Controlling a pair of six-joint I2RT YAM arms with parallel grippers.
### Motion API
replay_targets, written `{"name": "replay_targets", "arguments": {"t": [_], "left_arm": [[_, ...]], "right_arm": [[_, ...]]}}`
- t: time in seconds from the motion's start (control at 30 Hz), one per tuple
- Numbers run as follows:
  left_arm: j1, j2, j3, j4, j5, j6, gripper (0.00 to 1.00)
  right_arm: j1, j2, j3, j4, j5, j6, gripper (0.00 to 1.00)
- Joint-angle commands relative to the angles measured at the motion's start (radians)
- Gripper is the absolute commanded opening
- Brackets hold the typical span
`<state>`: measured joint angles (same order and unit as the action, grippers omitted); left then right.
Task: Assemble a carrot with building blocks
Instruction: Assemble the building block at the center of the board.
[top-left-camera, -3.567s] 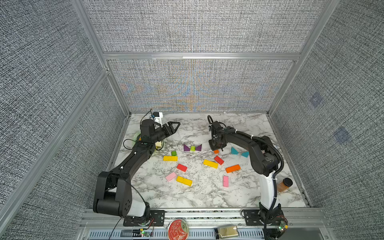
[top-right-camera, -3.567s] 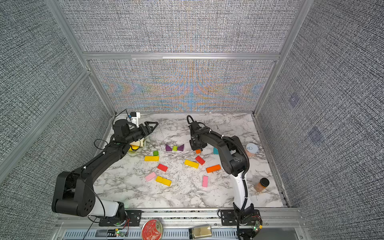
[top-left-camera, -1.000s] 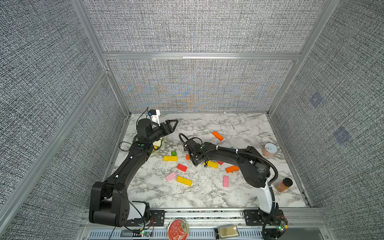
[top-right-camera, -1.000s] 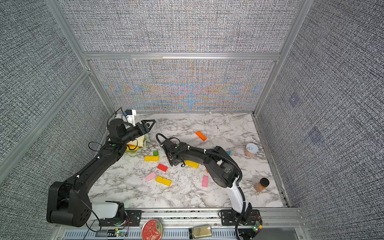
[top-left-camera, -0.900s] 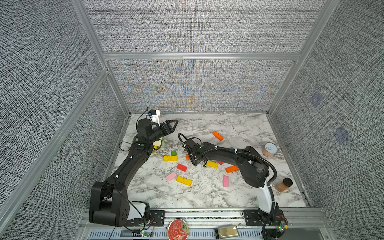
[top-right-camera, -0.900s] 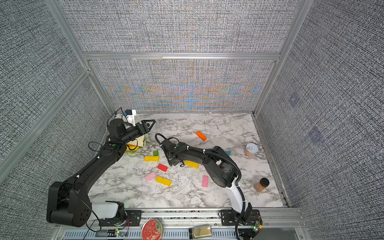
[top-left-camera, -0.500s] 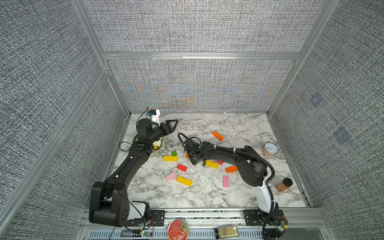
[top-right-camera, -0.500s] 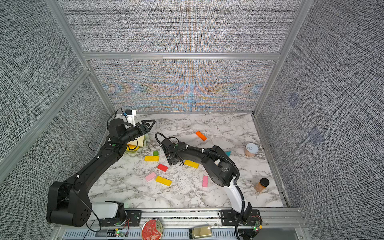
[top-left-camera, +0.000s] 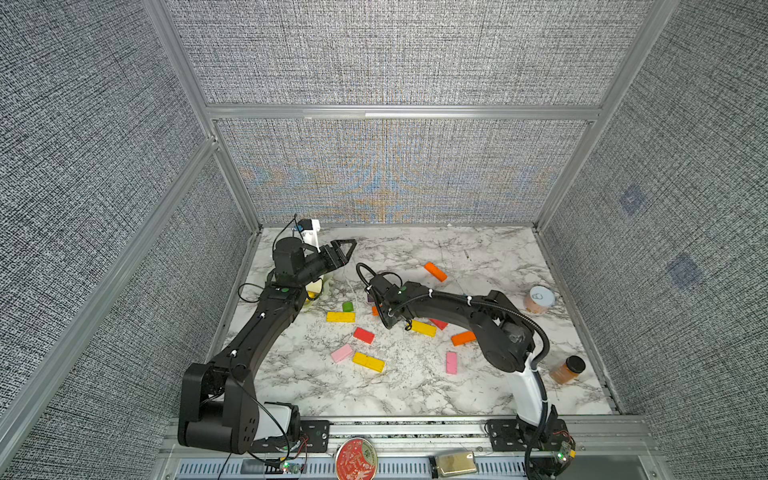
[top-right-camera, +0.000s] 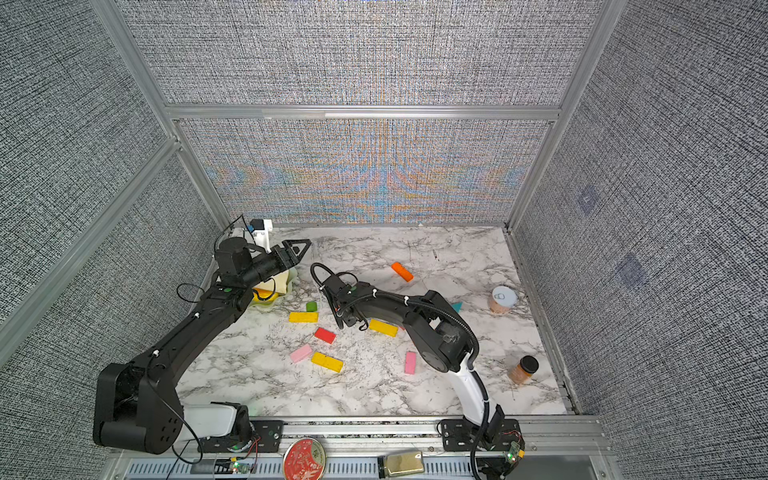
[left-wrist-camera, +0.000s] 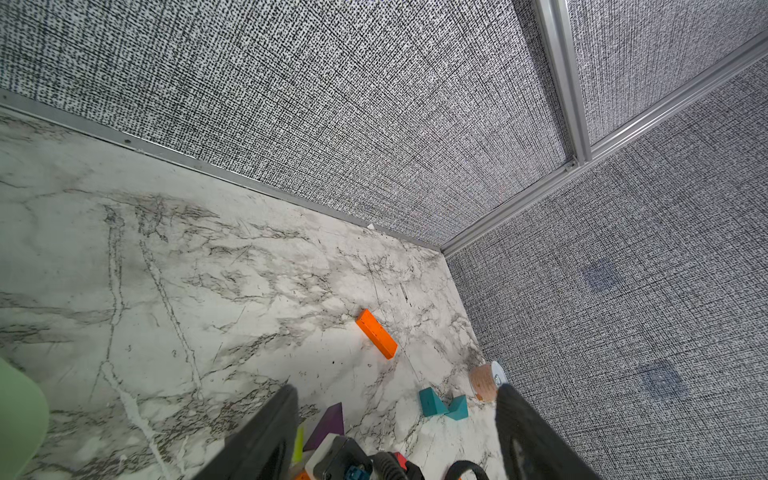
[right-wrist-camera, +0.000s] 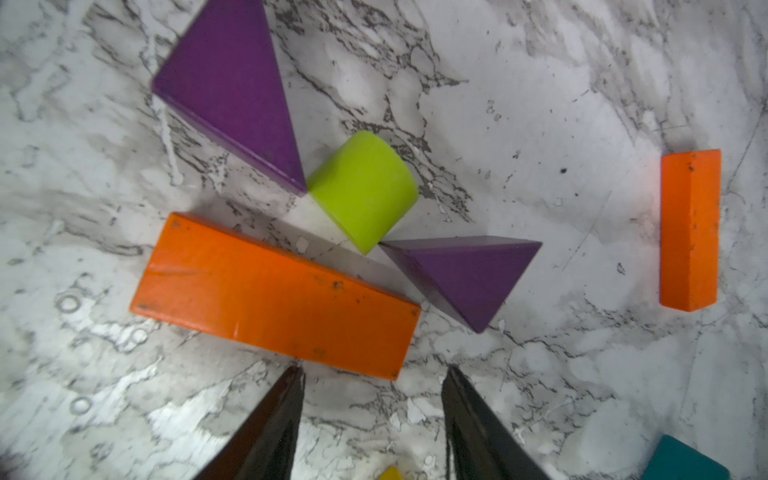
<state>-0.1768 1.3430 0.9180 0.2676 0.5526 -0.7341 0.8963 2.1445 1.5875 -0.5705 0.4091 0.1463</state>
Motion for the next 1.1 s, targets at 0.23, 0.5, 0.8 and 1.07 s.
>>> {"name": "replay_targets", "arguments": {"t": [0.23, 0.5, 0.8, 1.07], "left_arm": [[0.000, 0.003, -0.001, 0.019, 0.003, 0.009, 0.76], [-0.001, 0.001, 0.000, 0.020, 0.007, 0.007, 0.76], [0.000, 0.002, -0.002, 0.022, 0.009, 0.005, 0.76], [-0.001, 0.006, -0.001, 0.022, 0.006, 0.007, 0.76]], "right_arm": [[0.001, 0.026, 0.035, -0.003, -0.003, 0.008, 0.57], [0.000, 0.038, 0.053, -0.005, 0.019, 0.001, 0.57], [0.000, 0.042, 0.073, -0.021, 0.038, -0.010, 0.57], [-0.002, 0.049, 0.081, -0.030, 0.047, -0.013, 0.57]]}}
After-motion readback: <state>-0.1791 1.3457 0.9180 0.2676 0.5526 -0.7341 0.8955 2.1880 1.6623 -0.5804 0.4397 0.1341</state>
